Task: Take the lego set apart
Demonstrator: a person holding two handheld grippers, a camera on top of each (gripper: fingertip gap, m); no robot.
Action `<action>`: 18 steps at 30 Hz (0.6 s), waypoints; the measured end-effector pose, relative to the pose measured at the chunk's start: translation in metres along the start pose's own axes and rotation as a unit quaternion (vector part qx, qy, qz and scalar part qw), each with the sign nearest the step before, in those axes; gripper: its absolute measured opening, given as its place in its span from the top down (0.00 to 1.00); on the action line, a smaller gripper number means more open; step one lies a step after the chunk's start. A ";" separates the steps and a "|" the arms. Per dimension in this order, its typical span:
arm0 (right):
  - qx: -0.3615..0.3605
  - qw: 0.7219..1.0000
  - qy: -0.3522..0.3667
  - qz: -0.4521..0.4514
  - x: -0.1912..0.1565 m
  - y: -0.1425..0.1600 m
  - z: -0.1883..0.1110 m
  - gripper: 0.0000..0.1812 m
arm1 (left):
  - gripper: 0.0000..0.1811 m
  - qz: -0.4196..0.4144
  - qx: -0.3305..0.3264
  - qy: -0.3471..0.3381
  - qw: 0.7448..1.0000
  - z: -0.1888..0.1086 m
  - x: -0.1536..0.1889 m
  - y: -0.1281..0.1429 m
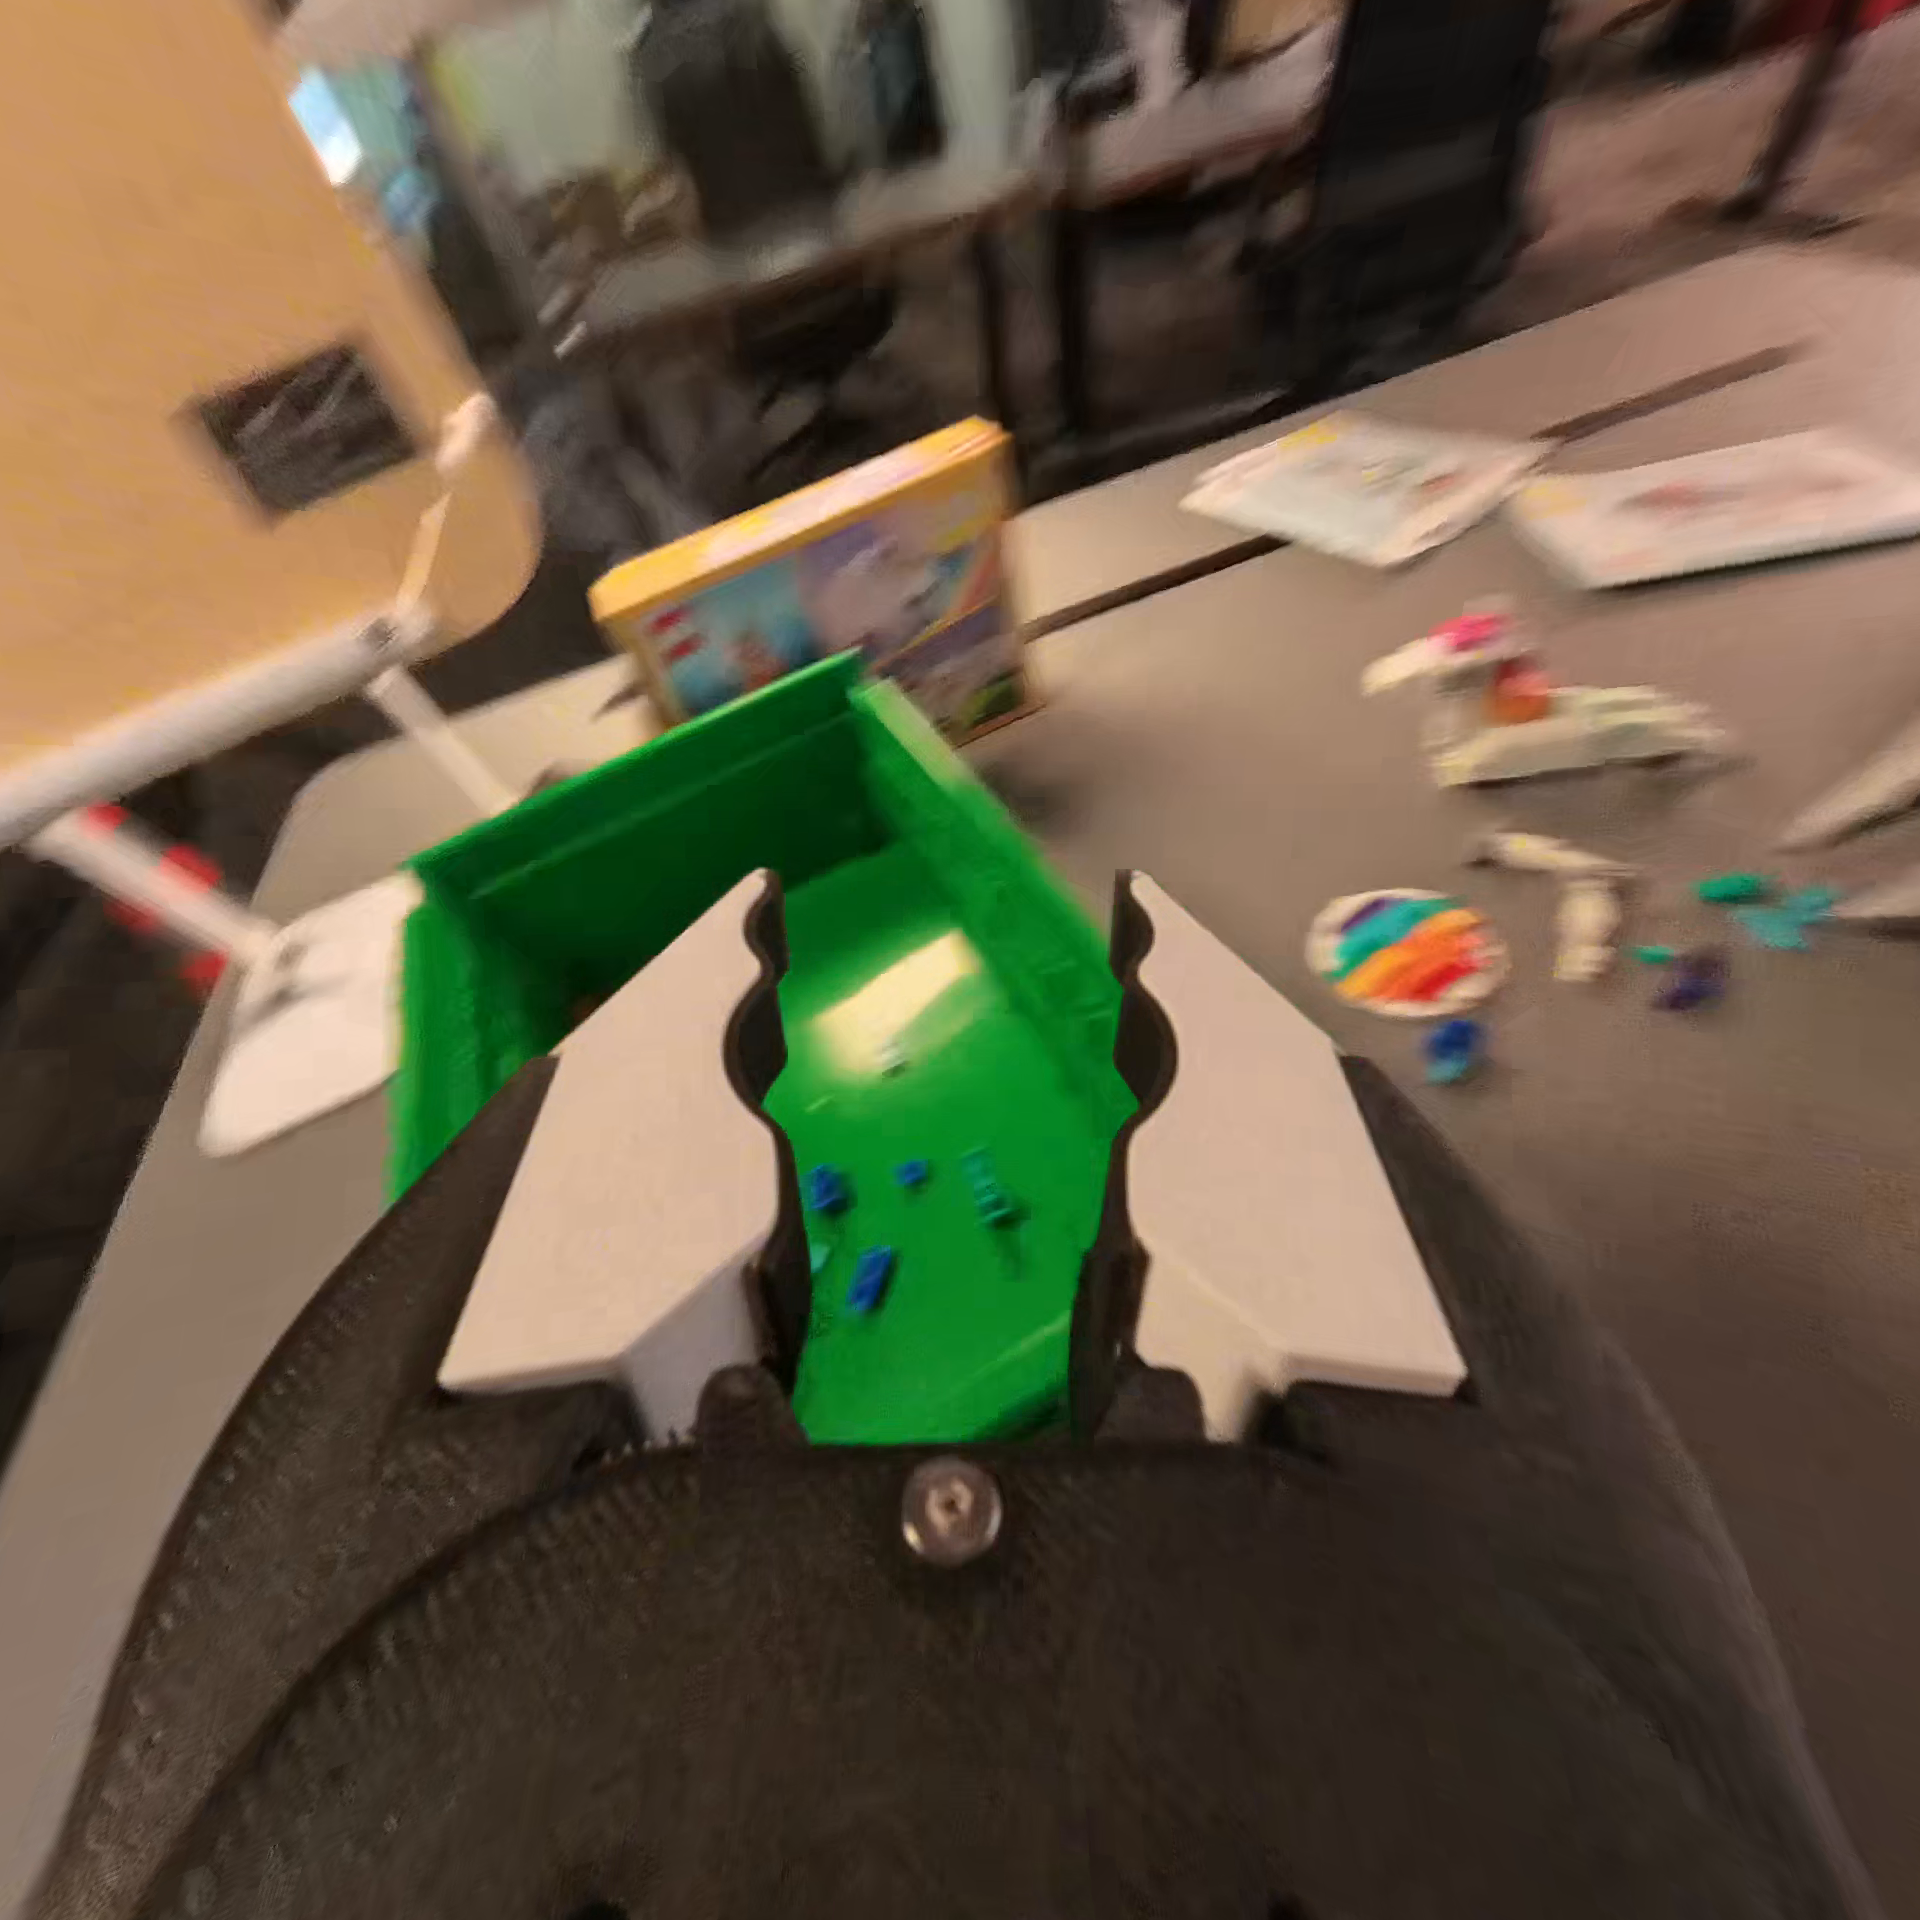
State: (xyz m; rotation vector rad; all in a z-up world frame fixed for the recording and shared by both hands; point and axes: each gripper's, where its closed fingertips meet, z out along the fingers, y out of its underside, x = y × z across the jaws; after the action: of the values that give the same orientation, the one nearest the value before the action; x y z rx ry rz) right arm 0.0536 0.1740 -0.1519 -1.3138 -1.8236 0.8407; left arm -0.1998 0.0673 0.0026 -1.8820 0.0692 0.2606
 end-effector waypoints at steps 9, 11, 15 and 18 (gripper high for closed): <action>-0.004 0.997 -0.065 0.049 -0.009 0.010 -0.014 0.85 | 0.65 0.223 -0.028 0.416 0.881 0.031 0.253 0.043; 0.011 0.996 -0.067 0.064 -0.006 0.007 -0.017 0.85 | 0.66 0.264 -0.057 0.442 0.855 0.051 0.273 0.053; 0.025 0.994 -0.066 0.083 -0.002 0.004 -0.020 0.85 | 0.75 0.294 -0.119 0.480 0.818 0.088 0.294 0.059; 0.017 0.994 -0.067 0.085 -0.002 0.006 -0.018 0.85 | 0.79 0.302 -0.180 0.471 0.809 0.119 0.291 0.071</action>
State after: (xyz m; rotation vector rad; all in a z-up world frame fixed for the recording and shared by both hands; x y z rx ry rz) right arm 0.0721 0.1752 -0.1477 -1.4356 -1.8102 1.0692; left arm 0.0531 0.1809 -0.1614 -2.1472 1.3997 -0.2906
